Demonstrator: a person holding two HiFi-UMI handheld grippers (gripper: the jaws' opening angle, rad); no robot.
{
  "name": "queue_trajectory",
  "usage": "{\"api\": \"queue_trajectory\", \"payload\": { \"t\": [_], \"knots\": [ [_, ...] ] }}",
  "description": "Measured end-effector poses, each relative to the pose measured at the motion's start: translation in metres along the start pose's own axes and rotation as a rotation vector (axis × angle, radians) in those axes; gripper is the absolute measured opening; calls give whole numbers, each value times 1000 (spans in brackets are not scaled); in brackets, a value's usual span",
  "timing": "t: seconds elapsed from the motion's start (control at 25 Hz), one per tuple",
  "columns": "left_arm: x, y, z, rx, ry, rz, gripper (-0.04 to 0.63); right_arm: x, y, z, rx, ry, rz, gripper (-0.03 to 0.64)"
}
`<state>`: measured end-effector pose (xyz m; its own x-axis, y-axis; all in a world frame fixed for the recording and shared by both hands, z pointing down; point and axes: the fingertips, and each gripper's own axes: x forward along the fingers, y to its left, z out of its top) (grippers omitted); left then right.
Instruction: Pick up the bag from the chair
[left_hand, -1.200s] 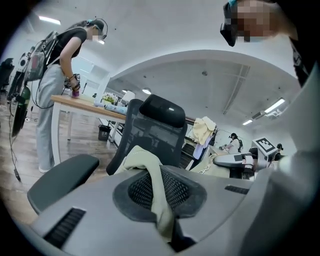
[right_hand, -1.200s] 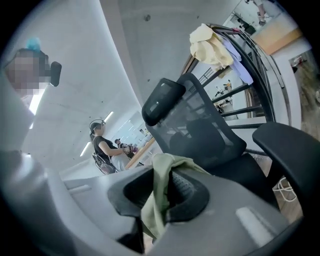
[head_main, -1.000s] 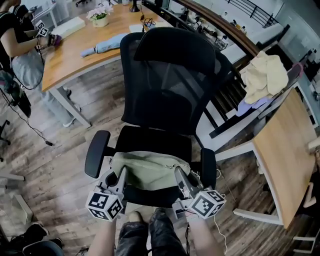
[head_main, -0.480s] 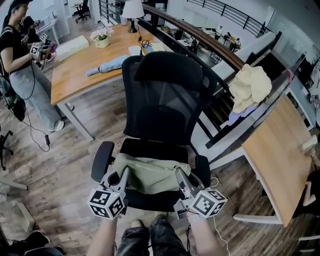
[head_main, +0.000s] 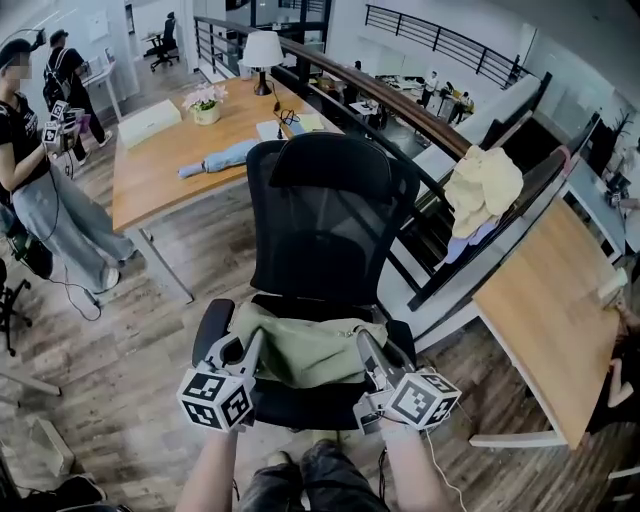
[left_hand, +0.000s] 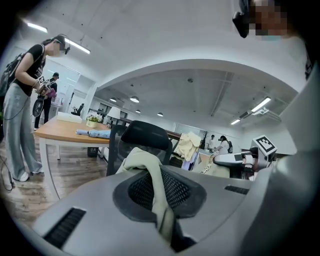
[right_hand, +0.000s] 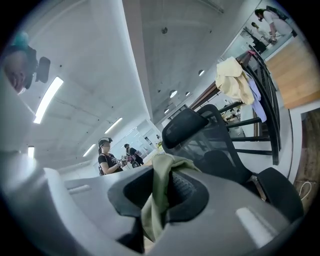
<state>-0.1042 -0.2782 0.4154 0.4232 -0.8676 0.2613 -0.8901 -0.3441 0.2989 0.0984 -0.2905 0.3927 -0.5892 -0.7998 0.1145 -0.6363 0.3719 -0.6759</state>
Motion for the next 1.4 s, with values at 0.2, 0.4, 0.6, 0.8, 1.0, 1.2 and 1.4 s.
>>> {"api": "queue_trajectory", "payload": {
  "t": [0.2,0.4,0.6,0.8,1.0,1.2,1.4],
  "knots": [
    [-1,-9,26,20,-24,-16,11,-3,15,22,-14,-38,15,64],
    [-5,-17,47,45,-41,-23,11,-8,29,40,-27,-62,26,64],
    [-11,-24,69,60,-70,-26,11,-13,44,59,-41,-87,42,64],
    [-17,-28,93,77,-108,-31,11,-15,62,76,-66,-116,62,64],
    [-24,-34,114,92,-138,-38,11,-20,77,91,-75,-139,74,63],
    [-26,-41,131,96,-154,-40,11,-22,88,105,-69,-161,83,63],
    [-29,-44,149,107,-180,-40,11,-21,101,120,-99,-175,94,63]
  ]
}}
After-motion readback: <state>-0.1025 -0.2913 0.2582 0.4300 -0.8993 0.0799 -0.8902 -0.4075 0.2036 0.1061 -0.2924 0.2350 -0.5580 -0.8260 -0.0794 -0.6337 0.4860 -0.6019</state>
